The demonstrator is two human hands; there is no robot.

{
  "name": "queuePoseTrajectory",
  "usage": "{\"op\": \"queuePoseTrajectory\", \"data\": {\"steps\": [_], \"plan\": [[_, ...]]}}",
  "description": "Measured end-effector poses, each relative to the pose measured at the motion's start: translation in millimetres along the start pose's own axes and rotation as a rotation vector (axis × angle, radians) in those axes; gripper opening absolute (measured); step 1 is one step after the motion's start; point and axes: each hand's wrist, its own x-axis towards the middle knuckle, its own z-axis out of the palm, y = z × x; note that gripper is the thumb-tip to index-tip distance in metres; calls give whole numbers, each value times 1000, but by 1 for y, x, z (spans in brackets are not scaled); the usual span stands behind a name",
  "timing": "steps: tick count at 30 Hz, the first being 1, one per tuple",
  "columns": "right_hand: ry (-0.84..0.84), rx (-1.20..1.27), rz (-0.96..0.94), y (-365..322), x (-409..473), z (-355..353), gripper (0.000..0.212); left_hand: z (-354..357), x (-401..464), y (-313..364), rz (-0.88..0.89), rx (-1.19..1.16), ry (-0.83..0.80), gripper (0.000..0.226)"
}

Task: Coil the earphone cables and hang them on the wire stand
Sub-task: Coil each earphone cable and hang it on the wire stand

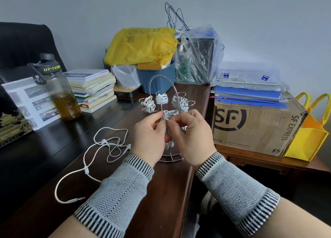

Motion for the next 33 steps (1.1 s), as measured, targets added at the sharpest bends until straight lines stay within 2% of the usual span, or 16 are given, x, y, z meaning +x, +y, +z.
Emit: {"op": "queuePoseTrajectory", "data": {"steps": [7,10,15,21,25,29,33], "plan": [[13,31,-37,8,2,-6,14,0,3,0,35,68,55,15],[4,65,-8,11,3,-10,16,3,0,0,9,-12,17,13],[-10,148,110,17,7,-16,17,11,-3,0,-5,-109,-39,27],[-42,184,120,18,8,-21,16,17,-1,1,49,-93,-30,31],[-57,166,114,23,10,-23,13,19,2,4,22,-143,-3,25],[-69,30,108,28,15,-33,13,19,1,4,26,-162,9,13],[-51,-15,113,28,22,-44,13,15,1,4,51,-148,2,20]]}}
